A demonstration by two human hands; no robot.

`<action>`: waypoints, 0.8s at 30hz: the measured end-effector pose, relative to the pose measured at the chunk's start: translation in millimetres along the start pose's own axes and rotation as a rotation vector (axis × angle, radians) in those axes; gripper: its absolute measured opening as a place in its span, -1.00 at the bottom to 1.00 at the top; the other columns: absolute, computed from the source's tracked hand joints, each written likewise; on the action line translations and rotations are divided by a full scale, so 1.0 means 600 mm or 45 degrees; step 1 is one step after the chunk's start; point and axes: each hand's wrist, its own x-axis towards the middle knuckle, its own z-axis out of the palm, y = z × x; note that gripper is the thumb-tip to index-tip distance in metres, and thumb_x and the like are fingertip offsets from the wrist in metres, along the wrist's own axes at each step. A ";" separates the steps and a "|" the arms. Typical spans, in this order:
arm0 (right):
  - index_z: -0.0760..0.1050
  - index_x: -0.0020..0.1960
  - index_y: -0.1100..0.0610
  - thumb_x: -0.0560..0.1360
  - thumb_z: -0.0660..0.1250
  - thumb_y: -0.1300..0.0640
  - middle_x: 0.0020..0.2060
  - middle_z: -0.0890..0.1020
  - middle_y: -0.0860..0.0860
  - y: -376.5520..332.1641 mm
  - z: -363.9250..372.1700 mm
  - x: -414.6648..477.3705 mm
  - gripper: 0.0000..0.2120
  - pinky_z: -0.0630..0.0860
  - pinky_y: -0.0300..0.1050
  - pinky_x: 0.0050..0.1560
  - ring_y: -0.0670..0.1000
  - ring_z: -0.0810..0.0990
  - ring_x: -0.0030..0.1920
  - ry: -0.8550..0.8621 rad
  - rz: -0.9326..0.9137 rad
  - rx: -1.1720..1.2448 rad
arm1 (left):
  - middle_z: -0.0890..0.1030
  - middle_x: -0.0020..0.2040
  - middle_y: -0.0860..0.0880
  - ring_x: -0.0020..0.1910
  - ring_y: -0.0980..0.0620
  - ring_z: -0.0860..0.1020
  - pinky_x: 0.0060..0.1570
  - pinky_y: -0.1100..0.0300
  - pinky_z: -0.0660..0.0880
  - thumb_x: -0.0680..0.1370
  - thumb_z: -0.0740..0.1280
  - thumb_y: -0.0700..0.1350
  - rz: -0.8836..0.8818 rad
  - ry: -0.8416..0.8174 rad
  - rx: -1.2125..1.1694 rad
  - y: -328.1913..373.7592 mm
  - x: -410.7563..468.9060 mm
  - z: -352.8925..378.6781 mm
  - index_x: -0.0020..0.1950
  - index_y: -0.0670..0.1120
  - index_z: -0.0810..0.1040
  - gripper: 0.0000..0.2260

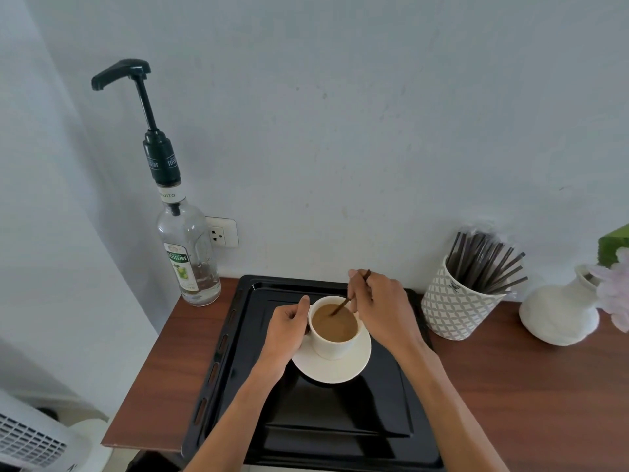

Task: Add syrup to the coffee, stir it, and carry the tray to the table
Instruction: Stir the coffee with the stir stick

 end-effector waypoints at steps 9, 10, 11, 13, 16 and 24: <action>0.52 -0.27 0.14 0.72 0.15 -0.04 -0.42 0.65 0.12 0.000 -0.002 -0.010 -0.53 0.53 -0.10 -0.27 -0.10 0.55 -0.47 -0.120 0.048 0.171 | 0.27 -0.56 0.07 -0.55 0.12 0.23 -0.43 0.22 0.21 0.66 0.22 0.08 -0.023 -0.007 -0.018 0.003 -0.002 0.000 -0.39 -0.15 0.36 -0.52; 0.53 -0.26 0.13 0.72 0.15 -0.04 -0.41 0.67 0.10 -0.004 0.000 -0.009 -0.55 0.55 -0.11 -0.27 -0.09 0.57 -0.45 -0.094 0.042 0.145 | 0.27 -0.56 0.07 -0.55 0.12 0.23 -0.44 0.23 0.21 0.66 0.22 0.08 -0.023 -0.009 -0.021 0.003 -0.002 0.000 -0.38 -0.17 0.37 -0.52; 0.53 -0.25 0.13 0.72 0.15 -0.05 -0.42 0.66 0.08 -0.005 -0.001 -0.005 -0.55 0.57 -0.06 -0.27 -0.05 0.59 -0.42 -0.045 0.026 0.074 | 0.27 -0.57 0.07 -0.56 0.13 0.22 -0.46 0.25 0.21 0.66 0.22 0.07 -0.026 -0.008 -0.022 0.004 -0.002 0.000 -0.38 -0.16 0.36 -0.52; 0.51 -0.24 0.19 0.72 0.14 -0.03 -0.47 0.59 0.06 -0.003 -0.013 -0.001 -0.54 0.55 0.12 -0.28 0.05 0.56 -0.42 0.062 -0.005 -0.108 | 0.26 -0.58 0.09 -0.57 0.13 0.22 -0.48 0.28 0.20 0.66 0.22 0.07 -0.030 -0.004 -0.023 0.004 -0.002 -0.001 -0.42 -0.12 0.30 -0.51; 0.49 -0.26 0.28 0.71 0.14 -0.03 -0.50 0.51 0.13 0.010 -0.025 -0.004 -0.50 0.51 0.19 -0.31 0.13 0.48 -0.45 0.098 0.022 -0.177 | 0.27 -0.57 0.09 -0.57 0.13 0.22 -0.50 0.29 0.19 0.66 0.22 0.06 -0.028 -0.008 -0.027 0.003 -0.004 -0.002 -0.45 -0.07 0.27 -0.50; 0.52 -0.24 0.15 0.71 0.14 -0.05 -0.42 0.64 0.08 -0.007 -0.006 -0.006 -0.54 0.61 0.12 -0.23 0.08 0.63 -0.37 0.054 0.025 -0.100 | 0.26 -0.56 0.07 -0.56 0.11 0.21 -0.52 0.29 0.18 0.65 0.22 0.07 -0.043 -0.012 -0.024 0.006 -0.004 -0.003 -0.42 -0.11 0.31 -0.51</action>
